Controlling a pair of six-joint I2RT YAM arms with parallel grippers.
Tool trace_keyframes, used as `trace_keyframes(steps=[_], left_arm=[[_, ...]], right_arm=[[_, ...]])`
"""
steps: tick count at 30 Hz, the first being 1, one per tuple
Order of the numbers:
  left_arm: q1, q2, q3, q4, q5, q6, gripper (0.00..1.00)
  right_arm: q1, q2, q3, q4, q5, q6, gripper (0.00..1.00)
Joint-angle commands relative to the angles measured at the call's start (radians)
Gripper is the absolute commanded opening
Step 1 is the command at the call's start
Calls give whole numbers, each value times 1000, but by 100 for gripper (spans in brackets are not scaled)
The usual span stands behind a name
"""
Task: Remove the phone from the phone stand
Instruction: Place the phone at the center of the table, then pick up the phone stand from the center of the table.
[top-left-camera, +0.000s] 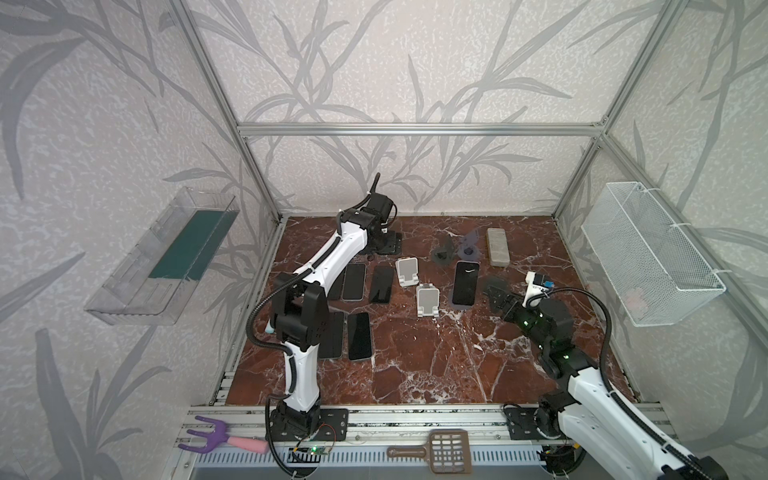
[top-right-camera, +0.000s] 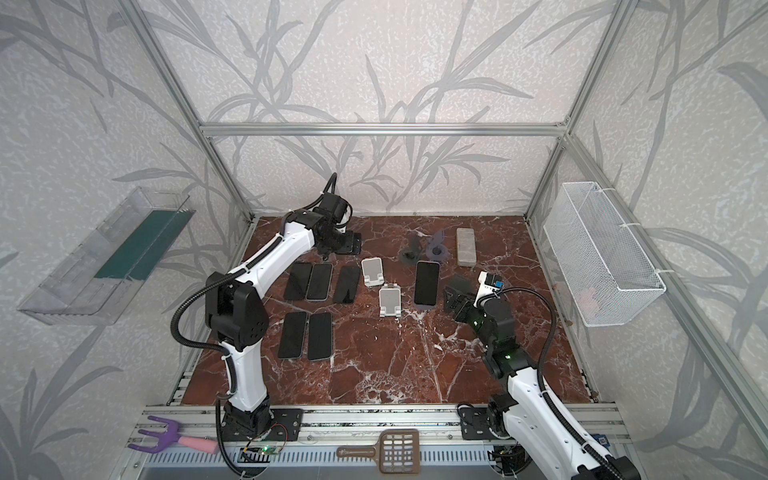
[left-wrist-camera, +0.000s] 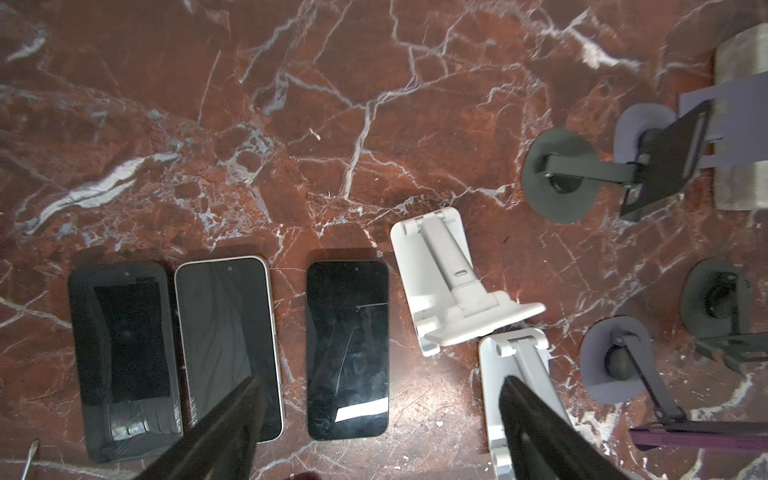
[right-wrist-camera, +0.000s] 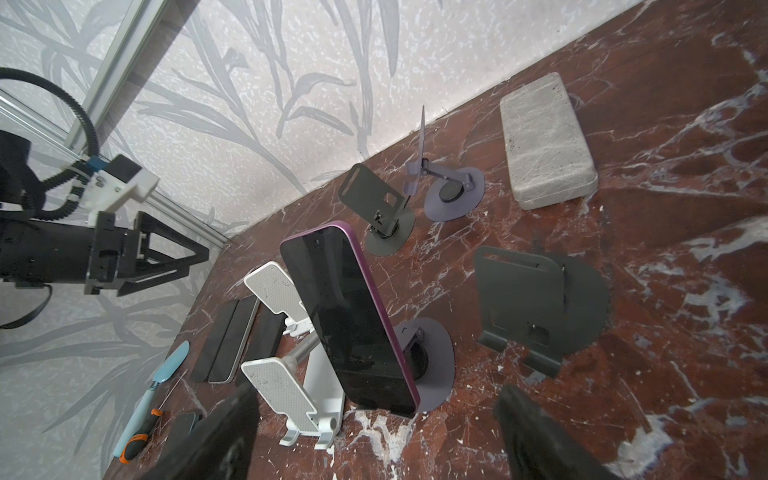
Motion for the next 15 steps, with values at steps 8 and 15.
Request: trace_keyframes(steps=[8,15], left_arm=[[-1,-61,-26,-17,-71,30,89],[-2,-261,-237,201,-86,3,89]], right_arm=[[9,14,14,10,13,-38,90],[61,35,50,-10,31,-93,90]])
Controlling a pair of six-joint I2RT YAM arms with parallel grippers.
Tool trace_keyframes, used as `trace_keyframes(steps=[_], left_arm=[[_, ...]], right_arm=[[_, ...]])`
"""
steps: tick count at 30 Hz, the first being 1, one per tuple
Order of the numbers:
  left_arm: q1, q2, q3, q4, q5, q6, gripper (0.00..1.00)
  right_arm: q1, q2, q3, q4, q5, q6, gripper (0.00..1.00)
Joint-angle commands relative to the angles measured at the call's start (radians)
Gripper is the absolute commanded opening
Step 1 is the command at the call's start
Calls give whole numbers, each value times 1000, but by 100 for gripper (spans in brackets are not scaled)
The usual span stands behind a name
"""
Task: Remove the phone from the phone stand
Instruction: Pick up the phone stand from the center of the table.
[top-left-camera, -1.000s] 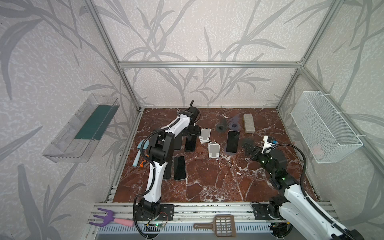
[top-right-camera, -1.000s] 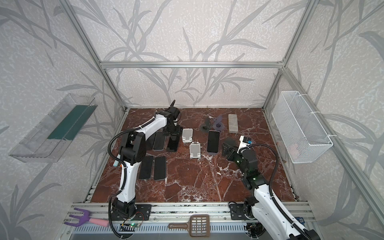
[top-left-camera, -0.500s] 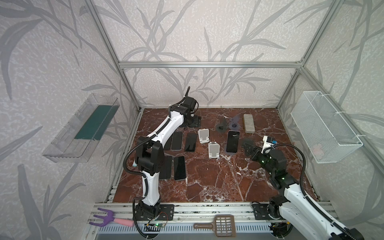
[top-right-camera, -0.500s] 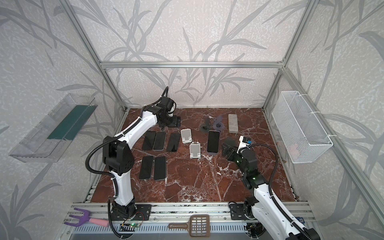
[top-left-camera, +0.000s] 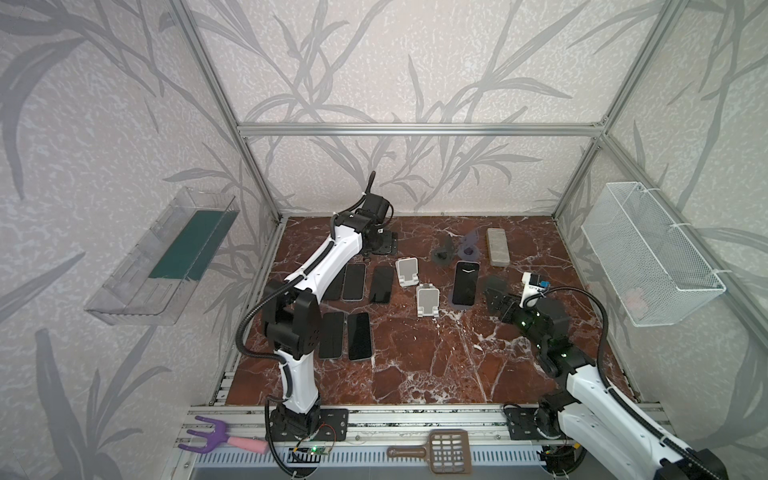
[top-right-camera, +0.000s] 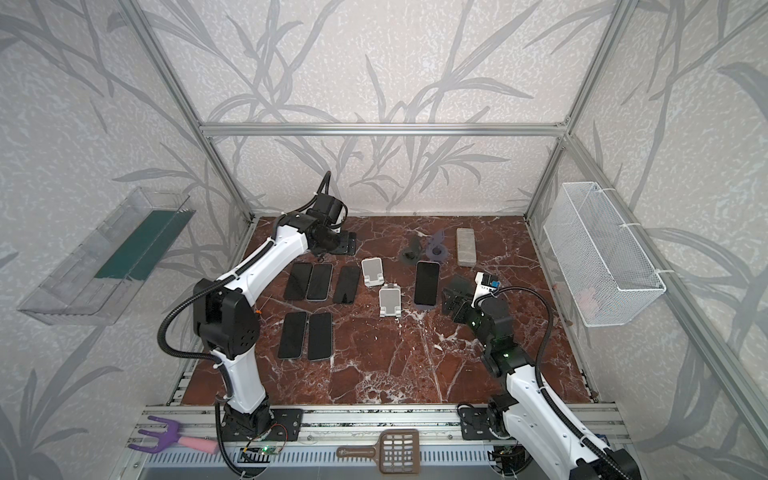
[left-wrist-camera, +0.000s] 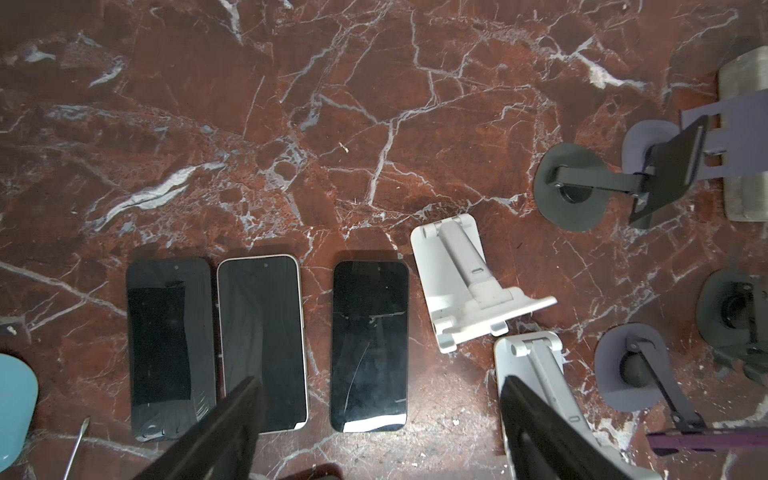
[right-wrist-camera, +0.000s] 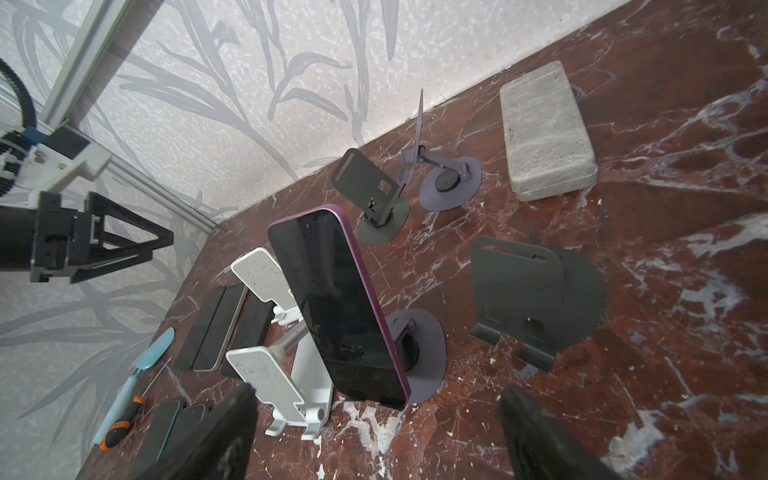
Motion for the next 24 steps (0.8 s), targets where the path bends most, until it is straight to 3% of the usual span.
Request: trace_keyframes(steps=[1,6,12,15,24], left_arm=[[-4,-170,-151,189,-23,-22,89],[-12,-448,-528,620,-21,-144,90],[-11,-642,-718,819,-74,-280,93],[-11,-680,-752,831,-101,-309,93],[-10,-703,-750,815,-107,-319,93]], right_arm=[[64,-2,67,-31,40,-74,90],[351,-4,194,-200,354,-179,91],[644,161,348,-235,661,-233,92],[689,303,431,-225,686,-250,94],[695,626,601,-217,689,-186,99]])
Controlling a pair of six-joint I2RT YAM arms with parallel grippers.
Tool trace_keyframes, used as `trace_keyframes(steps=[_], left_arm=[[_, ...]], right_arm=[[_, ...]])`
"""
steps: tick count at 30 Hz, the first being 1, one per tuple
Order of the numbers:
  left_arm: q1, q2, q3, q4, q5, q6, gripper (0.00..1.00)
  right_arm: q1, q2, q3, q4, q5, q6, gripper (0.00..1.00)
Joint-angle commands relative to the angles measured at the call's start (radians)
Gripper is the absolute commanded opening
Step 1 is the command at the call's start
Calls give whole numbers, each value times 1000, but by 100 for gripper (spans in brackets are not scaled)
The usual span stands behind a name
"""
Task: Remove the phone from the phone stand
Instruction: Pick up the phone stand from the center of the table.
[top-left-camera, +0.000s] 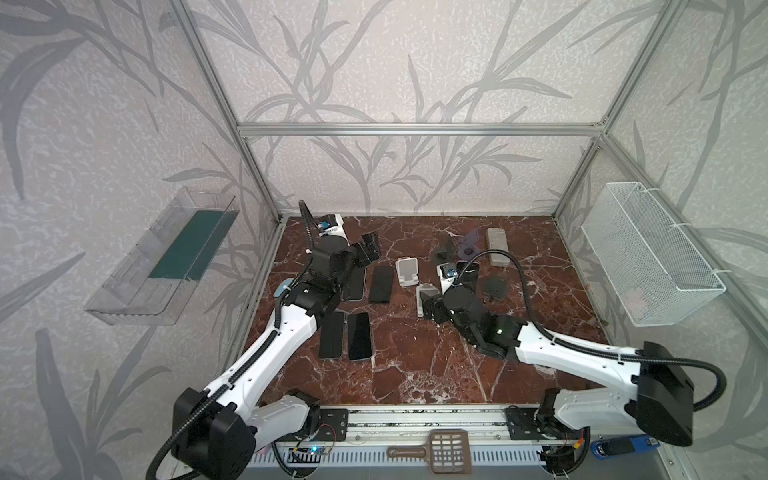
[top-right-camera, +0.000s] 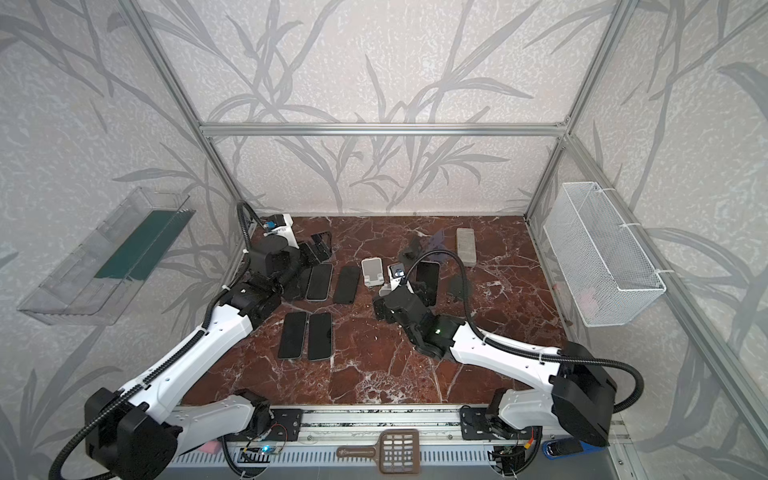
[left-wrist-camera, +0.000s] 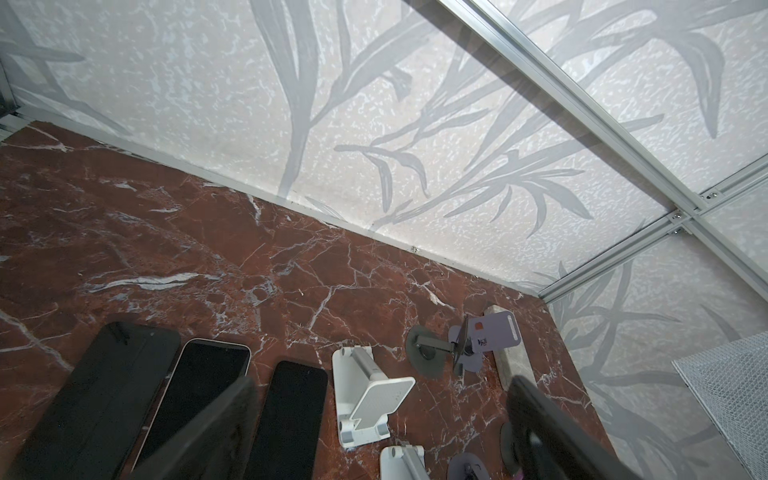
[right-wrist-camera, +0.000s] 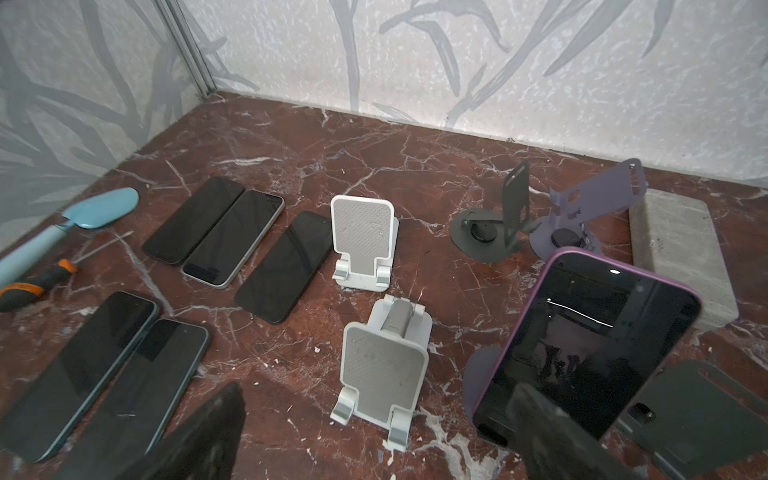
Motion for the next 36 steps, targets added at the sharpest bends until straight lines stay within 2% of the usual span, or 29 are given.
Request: trace_keyframes(steps=[1,12,18,24,32,36], left_arm=[[-4,-22,-5,26,-24,-21,93],[-3,-11,-5,30,7,-40,93],[-3,7,0,31,29,-40,93],[-3,32,9,26,53,-45,93],[0,57,17,17,66,-35,93],[4,64,18,17,74,-35,93]], right_arm=[[5,75,66,-12,54,25,99],[-5,277,145,-36,55,116,99],[-5,319,130,-6,91,131,99],[-20,346,106,35,49,150,100],[-52,351,71,95,-8,173,94],[-56,407,74,106,-26,169,87]])
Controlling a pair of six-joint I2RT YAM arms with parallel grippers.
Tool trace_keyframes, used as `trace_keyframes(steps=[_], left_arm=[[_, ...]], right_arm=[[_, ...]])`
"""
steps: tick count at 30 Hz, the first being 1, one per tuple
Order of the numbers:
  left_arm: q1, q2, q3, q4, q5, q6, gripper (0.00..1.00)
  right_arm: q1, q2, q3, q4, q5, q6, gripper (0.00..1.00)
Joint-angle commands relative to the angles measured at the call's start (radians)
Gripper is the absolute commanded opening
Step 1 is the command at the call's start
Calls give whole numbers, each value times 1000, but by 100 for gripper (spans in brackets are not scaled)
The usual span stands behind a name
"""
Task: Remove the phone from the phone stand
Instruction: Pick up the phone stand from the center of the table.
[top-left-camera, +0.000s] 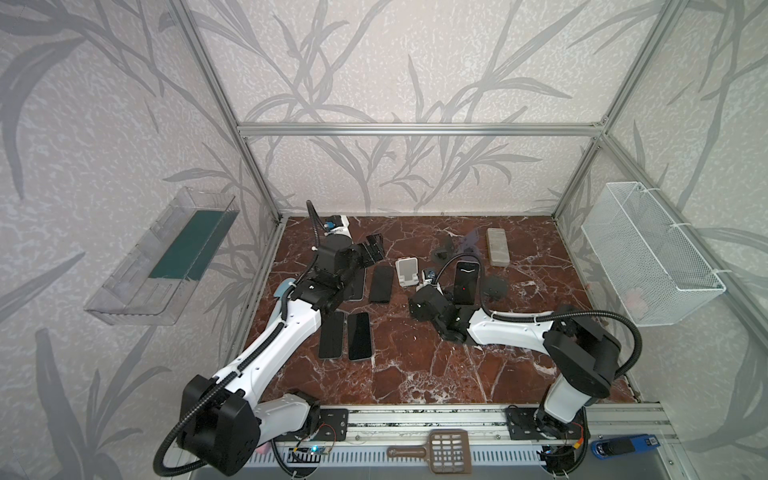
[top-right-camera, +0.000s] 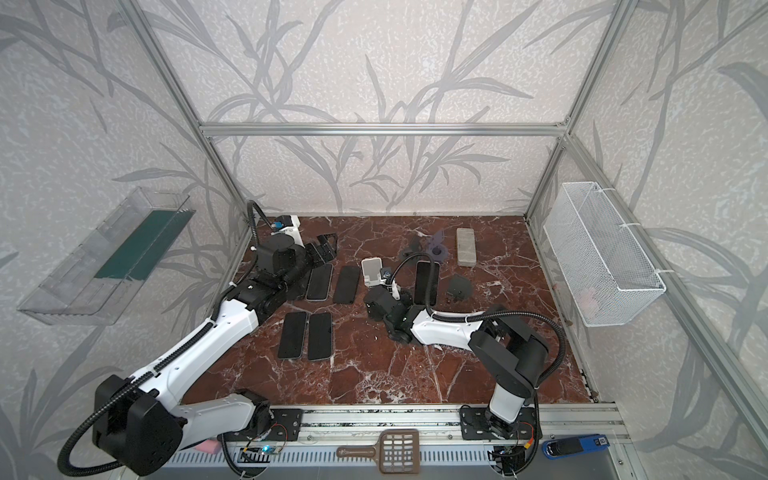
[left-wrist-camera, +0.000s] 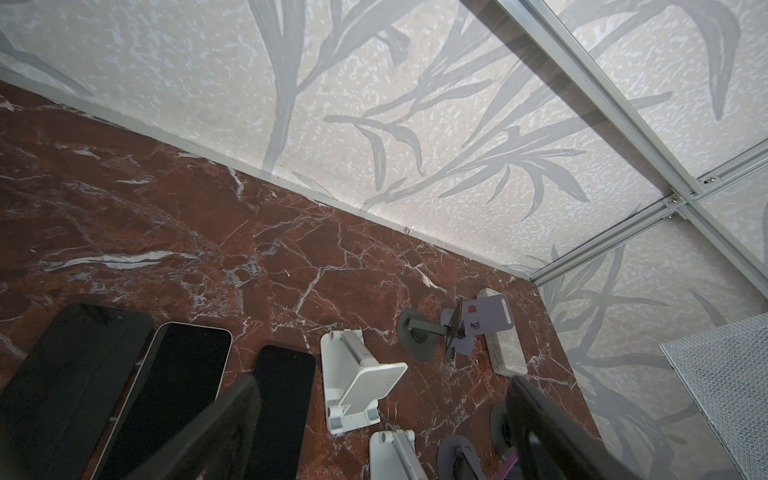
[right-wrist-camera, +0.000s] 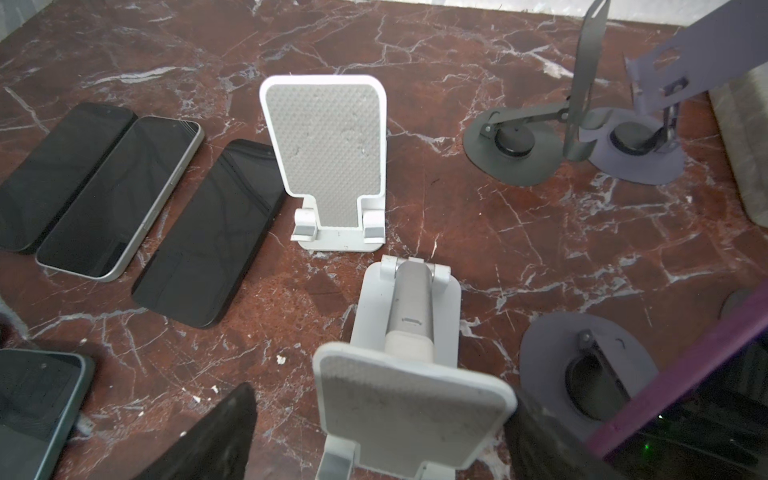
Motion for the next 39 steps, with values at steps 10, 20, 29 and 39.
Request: trace_keyframes(steps=[10,20,29,39], left_arm=[[7,4,17,7,11,-6,93],[12,2,14,14,20,-7,93],[13,3,13,19,26,-9,93],[11,1,14,21,31,-10,93]], right_arm=[[7,7,-26,82,-6,-73,64],[28,-107,-63,134,-49,-147,61],[28,-177,-108,146,-95,-145,60],[45,-387,-89,45,-73,-220,59]])
